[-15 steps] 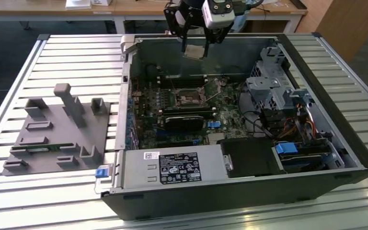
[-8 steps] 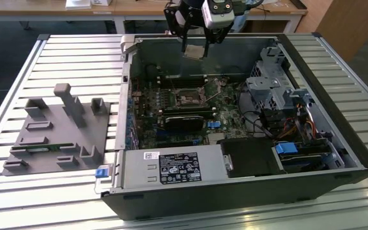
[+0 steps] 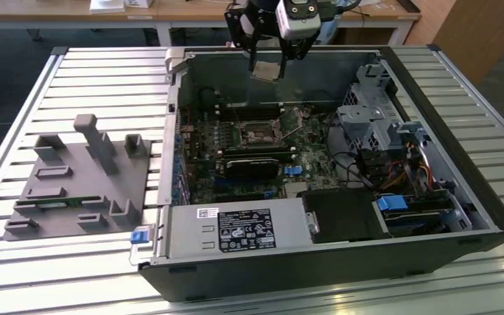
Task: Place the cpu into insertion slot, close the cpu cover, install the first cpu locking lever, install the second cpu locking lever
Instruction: 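Place the cpu into insertion slot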
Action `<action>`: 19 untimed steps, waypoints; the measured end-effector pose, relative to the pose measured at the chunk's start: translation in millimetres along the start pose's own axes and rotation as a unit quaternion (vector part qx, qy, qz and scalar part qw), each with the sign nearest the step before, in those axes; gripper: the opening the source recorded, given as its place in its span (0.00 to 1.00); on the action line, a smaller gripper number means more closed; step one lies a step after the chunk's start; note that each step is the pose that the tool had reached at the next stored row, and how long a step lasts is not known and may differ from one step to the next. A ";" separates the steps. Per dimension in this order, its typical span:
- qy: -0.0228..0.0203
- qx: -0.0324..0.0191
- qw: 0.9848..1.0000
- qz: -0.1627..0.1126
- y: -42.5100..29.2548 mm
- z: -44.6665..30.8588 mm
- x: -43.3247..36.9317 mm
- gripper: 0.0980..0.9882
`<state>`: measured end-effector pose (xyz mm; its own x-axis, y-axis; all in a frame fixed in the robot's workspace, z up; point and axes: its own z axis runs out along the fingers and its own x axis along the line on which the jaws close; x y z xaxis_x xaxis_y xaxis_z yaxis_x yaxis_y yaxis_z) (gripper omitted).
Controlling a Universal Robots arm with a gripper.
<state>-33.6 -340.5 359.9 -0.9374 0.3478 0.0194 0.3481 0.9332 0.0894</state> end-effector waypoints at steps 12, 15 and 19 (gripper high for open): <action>-0.001 0.000 1.000 0.009 0.0 0.0 0.0 0.49; -0.001 0.000 1.000 0.013 0.0 0.0 0.0 0.49; -0.002 0.000 1.000 0.018 0.0 0.0 0.0 0.49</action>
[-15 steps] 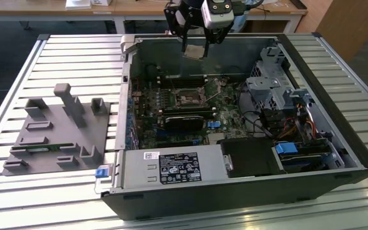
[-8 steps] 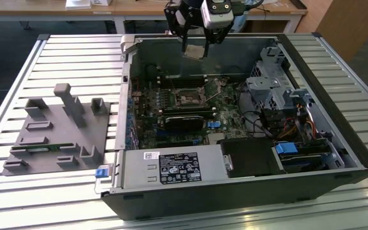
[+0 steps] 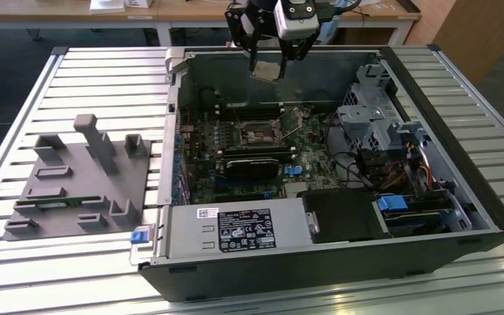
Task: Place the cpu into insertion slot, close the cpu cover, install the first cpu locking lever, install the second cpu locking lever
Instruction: 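Place the cpu into insertion slot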
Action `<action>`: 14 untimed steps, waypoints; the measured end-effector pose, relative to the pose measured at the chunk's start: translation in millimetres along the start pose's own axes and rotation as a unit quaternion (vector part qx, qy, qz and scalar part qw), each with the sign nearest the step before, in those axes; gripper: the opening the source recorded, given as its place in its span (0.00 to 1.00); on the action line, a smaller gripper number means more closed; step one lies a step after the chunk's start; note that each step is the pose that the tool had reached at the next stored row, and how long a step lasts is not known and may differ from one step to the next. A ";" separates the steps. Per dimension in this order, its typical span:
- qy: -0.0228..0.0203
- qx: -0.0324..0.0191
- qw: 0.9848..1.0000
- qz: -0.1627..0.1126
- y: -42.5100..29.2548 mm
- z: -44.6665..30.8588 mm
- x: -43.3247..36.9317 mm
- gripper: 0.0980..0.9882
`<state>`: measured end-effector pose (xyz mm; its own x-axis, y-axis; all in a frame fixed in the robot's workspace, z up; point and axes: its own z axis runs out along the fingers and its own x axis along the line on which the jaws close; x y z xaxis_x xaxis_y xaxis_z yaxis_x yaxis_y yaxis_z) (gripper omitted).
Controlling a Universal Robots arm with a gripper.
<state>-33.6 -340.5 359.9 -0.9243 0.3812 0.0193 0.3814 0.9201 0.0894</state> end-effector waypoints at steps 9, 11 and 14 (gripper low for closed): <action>-0.001 0.000 1.000 0.010 0.0 0.0 0.0 0.49; -0.001 0.000 1.000 0.012 0.0 0.0 0.0 0.49; -0.001 0.000 1.000 0.015 0.0 0.0 0.0 0.49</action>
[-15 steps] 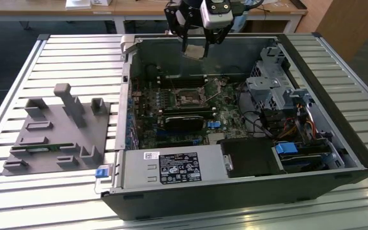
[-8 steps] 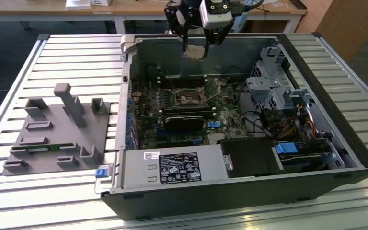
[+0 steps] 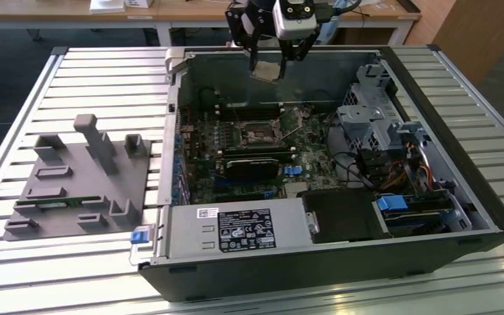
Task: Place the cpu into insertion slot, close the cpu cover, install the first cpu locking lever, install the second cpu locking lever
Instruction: 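Place the cpu into insertion slot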
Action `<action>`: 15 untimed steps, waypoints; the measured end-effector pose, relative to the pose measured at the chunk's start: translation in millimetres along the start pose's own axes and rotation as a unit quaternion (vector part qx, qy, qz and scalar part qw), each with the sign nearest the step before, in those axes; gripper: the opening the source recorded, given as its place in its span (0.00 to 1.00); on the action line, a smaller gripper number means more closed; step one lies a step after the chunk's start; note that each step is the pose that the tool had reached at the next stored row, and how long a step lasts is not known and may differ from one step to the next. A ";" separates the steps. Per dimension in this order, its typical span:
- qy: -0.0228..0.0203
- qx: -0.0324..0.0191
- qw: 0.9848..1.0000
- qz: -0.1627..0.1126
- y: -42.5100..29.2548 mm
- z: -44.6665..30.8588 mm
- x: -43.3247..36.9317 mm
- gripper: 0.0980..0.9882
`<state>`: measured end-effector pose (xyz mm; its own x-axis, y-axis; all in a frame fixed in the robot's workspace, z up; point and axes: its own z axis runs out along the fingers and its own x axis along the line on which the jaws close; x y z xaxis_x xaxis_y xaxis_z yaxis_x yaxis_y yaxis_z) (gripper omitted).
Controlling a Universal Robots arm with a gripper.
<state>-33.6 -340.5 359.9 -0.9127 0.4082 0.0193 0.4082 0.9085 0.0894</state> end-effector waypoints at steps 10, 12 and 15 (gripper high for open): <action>-0.001 0.000 1.000 0.008 0.0 0.0 0.0 0.49; -0.001 0.000 1.000 0.009 0.0 0.0 0.0 0.49; -0.001 0.000 1.000 0.012 0.0 0.0 0.0 0.49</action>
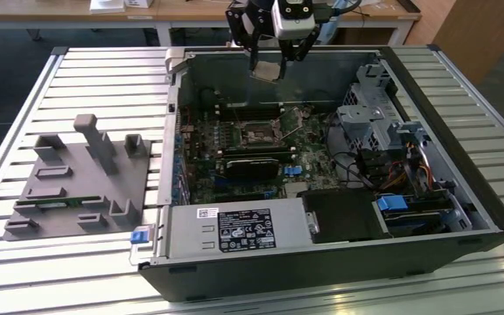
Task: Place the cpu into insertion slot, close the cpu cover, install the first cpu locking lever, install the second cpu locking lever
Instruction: 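Place the cpu into insertion slot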
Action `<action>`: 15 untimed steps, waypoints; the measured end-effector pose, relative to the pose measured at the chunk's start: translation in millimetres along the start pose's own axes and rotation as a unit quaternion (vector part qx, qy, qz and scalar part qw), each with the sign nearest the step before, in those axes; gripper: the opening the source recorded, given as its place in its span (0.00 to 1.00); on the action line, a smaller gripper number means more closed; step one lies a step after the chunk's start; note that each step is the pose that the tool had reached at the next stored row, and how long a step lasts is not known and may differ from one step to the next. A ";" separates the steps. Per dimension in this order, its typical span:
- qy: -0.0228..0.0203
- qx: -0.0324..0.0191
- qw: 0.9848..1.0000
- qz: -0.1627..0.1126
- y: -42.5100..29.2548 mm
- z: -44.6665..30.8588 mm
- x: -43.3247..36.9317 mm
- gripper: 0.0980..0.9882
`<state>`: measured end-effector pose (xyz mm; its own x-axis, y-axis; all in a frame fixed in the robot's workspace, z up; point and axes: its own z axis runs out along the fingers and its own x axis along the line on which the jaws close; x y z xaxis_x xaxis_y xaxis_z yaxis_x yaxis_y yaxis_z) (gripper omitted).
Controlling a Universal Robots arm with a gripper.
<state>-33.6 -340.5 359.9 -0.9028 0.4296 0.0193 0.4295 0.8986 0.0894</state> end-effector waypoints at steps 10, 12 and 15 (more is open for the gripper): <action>-0.001 0.000 1.000 0.008 0.0 0.0 0.0 0.49; -0.001 0.000 1.000 0.009 0.0 0.0 0.0 0.49; -0.001 0.000 1.000 0.012 0.0 0.0 0.0 0.49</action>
<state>-33.6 -340.5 359.9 -0.8922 0.4512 0.0193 0.4510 0.8880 0.0894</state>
